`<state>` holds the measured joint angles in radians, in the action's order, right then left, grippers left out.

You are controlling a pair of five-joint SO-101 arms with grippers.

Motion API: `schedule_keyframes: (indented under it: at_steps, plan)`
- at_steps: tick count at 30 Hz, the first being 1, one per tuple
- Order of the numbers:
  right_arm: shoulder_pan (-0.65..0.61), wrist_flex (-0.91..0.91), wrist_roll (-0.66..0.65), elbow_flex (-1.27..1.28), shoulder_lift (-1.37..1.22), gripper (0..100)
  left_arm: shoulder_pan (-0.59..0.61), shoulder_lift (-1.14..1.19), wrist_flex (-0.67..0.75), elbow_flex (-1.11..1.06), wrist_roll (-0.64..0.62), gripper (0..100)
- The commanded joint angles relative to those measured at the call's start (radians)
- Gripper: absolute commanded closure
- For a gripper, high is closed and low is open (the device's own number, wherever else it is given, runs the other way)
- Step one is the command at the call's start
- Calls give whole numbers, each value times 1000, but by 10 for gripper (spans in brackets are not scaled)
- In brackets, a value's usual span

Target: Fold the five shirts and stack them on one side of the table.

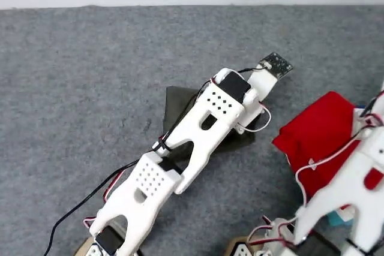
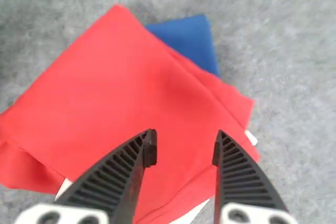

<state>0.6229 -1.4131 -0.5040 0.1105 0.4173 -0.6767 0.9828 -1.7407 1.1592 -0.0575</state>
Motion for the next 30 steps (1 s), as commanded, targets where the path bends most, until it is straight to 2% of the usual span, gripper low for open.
schedule_keyframes:
  at_steps: [1,9,15,23,26,30]
  plan:
    - [13,8,-8,-34,70,819,-9,18,-14,143,-11,986]
    - [13,-7,-8,-34,87,819,-17,44,-9,174,-11,980]
    - [13,-7,-8,-34,87,819,-17,44,-12,226,-11,851]
    - [-2,-16,-5,-35,82,819,11,44,-14,501,-5,819]
    - [-99,-21,2,-17,76,819,100,26,-15,501,26,821]
    - [-374,-4,40,60,65,819,322,-9,-17,443,94,822]
